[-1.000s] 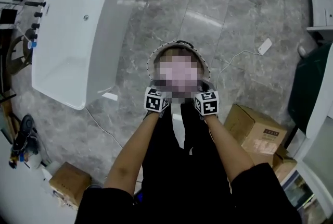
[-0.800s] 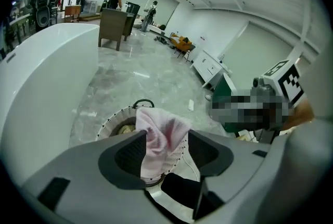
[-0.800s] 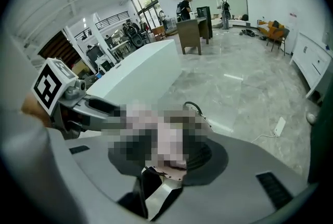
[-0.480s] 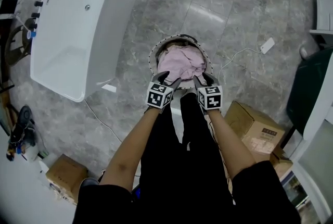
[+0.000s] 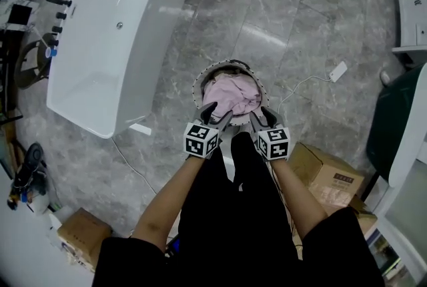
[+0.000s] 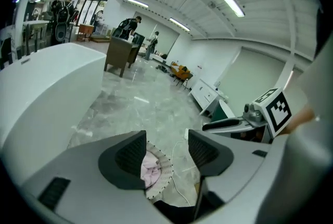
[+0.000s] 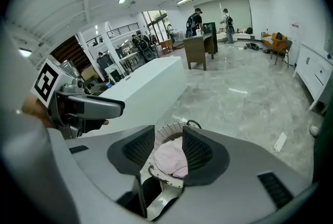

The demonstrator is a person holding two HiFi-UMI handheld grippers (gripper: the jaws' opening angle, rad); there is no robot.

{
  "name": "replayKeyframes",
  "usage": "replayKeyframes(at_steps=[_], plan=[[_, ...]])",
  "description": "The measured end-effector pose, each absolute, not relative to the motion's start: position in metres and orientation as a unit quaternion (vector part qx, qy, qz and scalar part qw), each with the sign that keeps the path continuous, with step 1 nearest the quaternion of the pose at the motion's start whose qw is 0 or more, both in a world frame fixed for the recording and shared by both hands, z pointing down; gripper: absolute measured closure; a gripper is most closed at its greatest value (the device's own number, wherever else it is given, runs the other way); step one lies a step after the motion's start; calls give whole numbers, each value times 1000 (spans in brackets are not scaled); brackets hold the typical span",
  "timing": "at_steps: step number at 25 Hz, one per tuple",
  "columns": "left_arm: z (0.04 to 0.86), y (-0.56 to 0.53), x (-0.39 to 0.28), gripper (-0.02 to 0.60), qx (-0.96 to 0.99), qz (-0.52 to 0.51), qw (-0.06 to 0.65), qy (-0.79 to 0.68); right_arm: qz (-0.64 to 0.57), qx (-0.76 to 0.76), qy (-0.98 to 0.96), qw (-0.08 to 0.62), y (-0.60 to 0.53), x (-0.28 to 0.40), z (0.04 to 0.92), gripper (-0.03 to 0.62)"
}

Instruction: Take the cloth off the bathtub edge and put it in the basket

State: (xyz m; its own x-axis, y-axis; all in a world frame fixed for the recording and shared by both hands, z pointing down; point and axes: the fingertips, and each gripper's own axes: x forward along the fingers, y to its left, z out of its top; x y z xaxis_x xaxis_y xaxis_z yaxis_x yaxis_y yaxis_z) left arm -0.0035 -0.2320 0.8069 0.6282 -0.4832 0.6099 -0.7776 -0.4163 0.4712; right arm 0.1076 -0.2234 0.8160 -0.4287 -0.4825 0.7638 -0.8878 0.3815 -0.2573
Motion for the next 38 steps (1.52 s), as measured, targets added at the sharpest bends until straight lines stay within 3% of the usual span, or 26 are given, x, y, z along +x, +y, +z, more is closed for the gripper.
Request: replayKeyframes(at_steps=[6,15,21,26,38], plan=[[700,-236,1,335,853,135,323,-387,299,503,-780,223,-251,116,719,428],[569,-226,4,398,904,57,236,-352,249,553,-784,134,-255,110,586,431],[508,-234,-29,555,901,10,191,-389,183,537,-813,130,-241,68,531,495],[482,-242,-48,566,896,17,163,-413,155,526,-827,121,-238,53,509,555],[468,-248,-47,566,914,36,122,-384,118,553,-817,116,-238,33,478,560]])
